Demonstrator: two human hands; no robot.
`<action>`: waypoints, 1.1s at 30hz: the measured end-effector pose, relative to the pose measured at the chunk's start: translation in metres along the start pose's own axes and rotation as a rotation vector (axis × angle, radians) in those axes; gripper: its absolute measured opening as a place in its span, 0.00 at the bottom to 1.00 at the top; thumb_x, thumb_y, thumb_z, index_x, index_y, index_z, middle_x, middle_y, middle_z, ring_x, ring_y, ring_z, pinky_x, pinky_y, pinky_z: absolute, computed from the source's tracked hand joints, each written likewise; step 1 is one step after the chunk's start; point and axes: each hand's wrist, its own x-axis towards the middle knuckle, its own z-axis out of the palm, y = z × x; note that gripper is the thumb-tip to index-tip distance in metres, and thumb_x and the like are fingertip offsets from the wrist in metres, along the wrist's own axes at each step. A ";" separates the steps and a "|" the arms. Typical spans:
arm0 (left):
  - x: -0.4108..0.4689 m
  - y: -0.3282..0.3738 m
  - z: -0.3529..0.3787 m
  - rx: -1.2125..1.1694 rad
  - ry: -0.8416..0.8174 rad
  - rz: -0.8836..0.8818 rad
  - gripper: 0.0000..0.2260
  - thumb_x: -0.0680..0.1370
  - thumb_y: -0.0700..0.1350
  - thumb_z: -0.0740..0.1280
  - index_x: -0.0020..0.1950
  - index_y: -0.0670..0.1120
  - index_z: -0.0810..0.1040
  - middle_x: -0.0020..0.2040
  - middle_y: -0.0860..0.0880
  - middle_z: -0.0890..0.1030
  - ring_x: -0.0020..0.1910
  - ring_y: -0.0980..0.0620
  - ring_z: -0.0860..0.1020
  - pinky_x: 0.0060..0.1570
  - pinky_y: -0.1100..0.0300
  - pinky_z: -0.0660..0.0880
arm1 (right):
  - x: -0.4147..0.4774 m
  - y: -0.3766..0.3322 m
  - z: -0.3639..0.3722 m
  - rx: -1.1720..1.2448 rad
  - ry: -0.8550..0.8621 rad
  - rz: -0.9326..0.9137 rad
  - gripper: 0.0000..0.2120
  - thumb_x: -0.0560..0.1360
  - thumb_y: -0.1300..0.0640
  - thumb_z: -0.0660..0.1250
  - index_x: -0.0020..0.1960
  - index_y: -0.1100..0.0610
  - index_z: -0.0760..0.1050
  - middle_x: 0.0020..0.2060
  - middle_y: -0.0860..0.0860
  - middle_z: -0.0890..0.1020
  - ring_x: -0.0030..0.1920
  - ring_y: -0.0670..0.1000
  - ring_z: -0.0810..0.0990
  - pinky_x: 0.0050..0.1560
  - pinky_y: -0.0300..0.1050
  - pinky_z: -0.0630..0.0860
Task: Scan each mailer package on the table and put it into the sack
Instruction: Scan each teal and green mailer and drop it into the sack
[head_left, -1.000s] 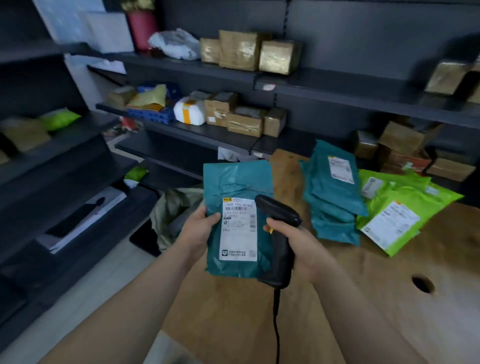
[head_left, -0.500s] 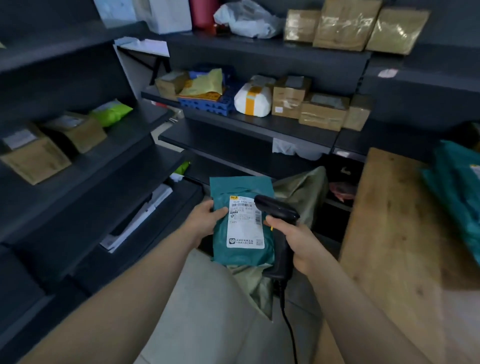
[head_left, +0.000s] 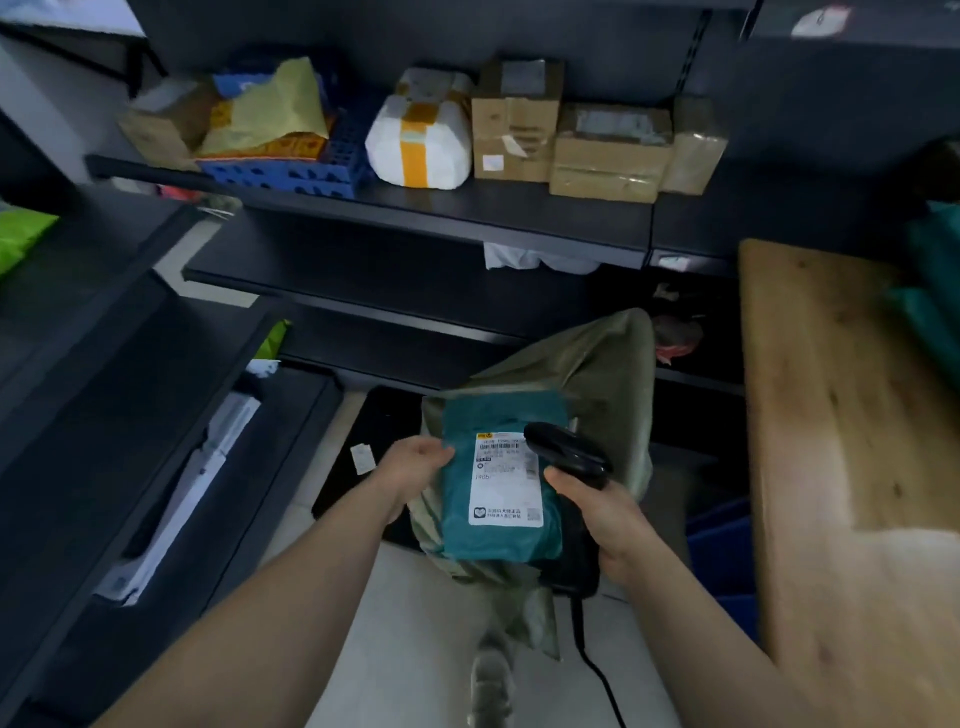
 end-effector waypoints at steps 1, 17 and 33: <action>0.013 -0.003 0.000 0.014 -0.007 -0.015 0.10 0.79 0.46 0.66 0.57 0.43 0.79 0.54 0.49 0.81 0.52 0.52 0.78 0.51 0.62 0.71 | 0.011 0.002 0.000 0.017 0.021 0.008 0.14 0.72 0.57 0.75 0.55 0.61 0.80 0.46 0.58 0.86 0.49 0.60 0.85 0.57 0.60 0.79; 0.134 -0.054 -0.011 -0.050 0.053 -0.104 0.09 0.76 0.45 0.67 0.42 0.42 0.83 0.44 0.41 0.84 0.45 0.44 0.81 0.52 0.48 0.78 | 0.154 0.045 0.028 0.116 0.193 0.105 0.20 0.73 0.56 0.74 0.63 0.60 0.77 0.54 0.58 0.84 0.52 0.58 0.84 0.57 0.57 0.80; 0.086 -0.047 -0.032 0.293 -0.120 0.163 0.07 0.81 0.44 0.61 0.54 0.48 0.79 0.52 0.53 0.77 0.57 0.48 0.76 0.54 0.60 0.68 | 0.044 0.038 0.034 -0.039 0.366 -0.045 0.10 0.76 0.59 0.71 0.54 0.62 0.77 0.37 0.54 0.80 0.35 0.50 0.80 0.34 0.45 0.73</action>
